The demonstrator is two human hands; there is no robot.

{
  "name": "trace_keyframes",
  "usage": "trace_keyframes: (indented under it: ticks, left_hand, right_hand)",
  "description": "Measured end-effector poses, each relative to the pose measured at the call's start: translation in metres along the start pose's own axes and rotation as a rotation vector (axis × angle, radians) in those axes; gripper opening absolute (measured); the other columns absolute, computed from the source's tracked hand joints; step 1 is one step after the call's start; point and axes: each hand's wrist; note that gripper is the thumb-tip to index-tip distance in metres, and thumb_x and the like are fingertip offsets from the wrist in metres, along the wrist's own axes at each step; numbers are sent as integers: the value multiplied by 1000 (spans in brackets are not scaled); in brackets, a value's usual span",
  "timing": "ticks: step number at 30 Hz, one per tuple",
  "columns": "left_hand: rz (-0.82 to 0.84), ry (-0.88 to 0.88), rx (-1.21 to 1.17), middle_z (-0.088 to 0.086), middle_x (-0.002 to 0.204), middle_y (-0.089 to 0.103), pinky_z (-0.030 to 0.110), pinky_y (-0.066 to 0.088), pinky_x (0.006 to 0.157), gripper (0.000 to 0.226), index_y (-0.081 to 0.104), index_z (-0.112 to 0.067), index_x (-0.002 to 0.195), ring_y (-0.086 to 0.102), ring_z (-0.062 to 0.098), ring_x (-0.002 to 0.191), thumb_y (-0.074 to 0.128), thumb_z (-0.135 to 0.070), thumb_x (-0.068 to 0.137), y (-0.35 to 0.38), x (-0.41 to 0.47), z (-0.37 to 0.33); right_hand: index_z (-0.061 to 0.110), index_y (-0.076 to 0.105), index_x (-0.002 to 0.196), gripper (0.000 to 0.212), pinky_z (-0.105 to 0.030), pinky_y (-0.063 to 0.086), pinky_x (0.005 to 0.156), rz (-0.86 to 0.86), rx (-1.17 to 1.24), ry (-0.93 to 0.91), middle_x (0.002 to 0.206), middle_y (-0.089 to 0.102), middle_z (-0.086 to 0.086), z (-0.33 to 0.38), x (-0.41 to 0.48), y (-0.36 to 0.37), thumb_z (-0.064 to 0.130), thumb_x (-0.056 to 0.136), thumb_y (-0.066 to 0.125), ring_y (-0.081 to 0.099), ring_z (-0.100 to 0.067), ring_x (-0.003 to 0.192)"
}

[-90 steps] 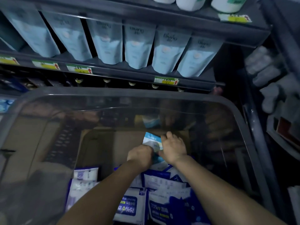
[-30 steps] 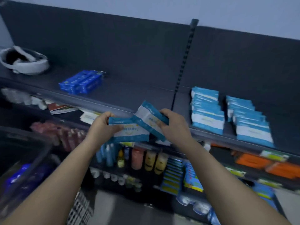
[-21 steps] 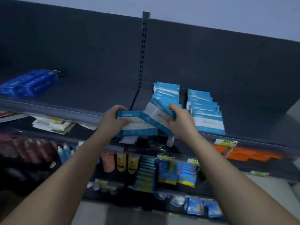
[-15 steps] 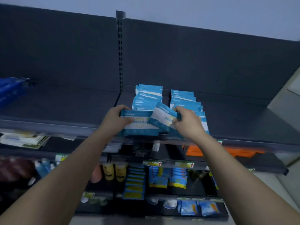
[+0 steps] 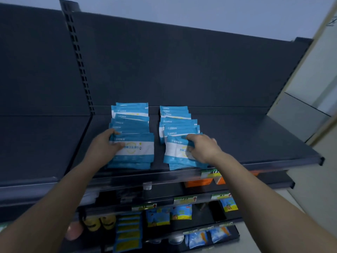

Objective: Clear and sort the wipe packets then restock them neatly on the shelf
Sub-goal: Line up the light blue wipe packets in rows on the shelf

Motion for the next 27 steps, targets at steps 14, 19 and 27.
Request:
trace_keyframes:
  ticks: [14,19,27]
  left_hand:
    - [167,138,352,1,119,55,35,41,96,33,62,-24,123,48,21,116,62,-16,91,3,-9,0]
    - [82,160,460,-2,108,49,35,32,101,34,60,-28,126,38,21,117,60,-20,92,11,-18,3]
    - [-80,123,472,-6,106,39,30,32,100,37,58,-25,129,33,17,113,60,-21,92,21,-26,1]
  right_hand:
    - [31,36,144,50,-44,26,106,32,-73,-217,137,46,-1,-30,14,3,21,96,44,36,-23,130]
    - [33,25,148,74,-44,28,106,83,-103,-240,133,40,-1,-34,9,4,51,86,61,34,-22,130]
    - [35,24,145,68,-43,25,108,-135,-191,-190,135,42,-2,-31,16,20,46,88,60,34,-23,130]
Point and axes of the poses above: each hand's wrist, its own x-axis towards the middle knuckle, its own y-axis out of the palm, z = x × y
